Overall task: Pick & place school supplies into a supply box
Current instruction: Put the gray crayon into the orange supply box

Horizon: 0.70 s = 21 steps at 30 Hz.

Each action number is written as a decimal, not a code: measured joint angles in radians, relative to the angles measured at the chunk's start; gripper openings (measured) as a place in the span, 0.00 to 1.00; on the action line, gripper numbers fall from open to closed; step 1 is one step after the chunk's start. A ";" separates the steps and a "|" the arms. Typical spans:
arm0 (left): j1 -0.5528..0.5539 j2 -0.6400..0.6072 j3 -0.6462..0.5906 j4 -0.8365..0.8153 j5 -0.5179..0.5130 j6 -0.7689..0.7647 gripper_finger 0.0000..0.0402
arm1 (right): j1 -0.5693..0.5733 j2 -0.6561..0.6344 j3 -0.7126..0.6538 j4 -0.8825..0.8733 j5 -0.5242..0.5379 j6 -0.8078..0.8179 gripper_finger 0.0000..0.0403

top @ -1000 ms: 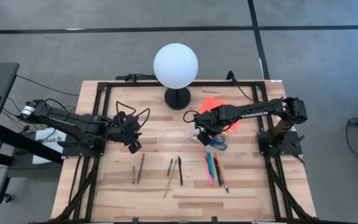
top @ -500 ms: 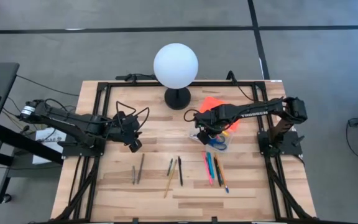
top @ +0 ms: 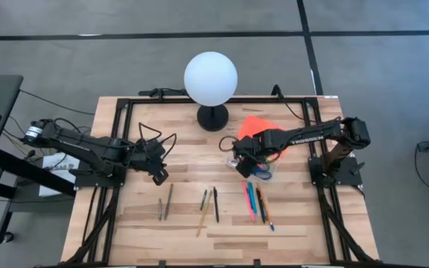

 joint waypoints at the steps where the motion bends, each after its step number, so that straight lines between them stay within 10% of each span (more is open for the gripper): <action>1: -0.008 0.003 -0.006 -0.002 0.014 -0.031 0.26 | 0.021 -0.007 0.000 -0.001 0.015 -0.009 0.36; 21: -0.402 0.021 -0.212 0.165 0.048 -1.058 0.26 | 0.334 -0.316 0.000 -0.145 0.413 0.079 0.32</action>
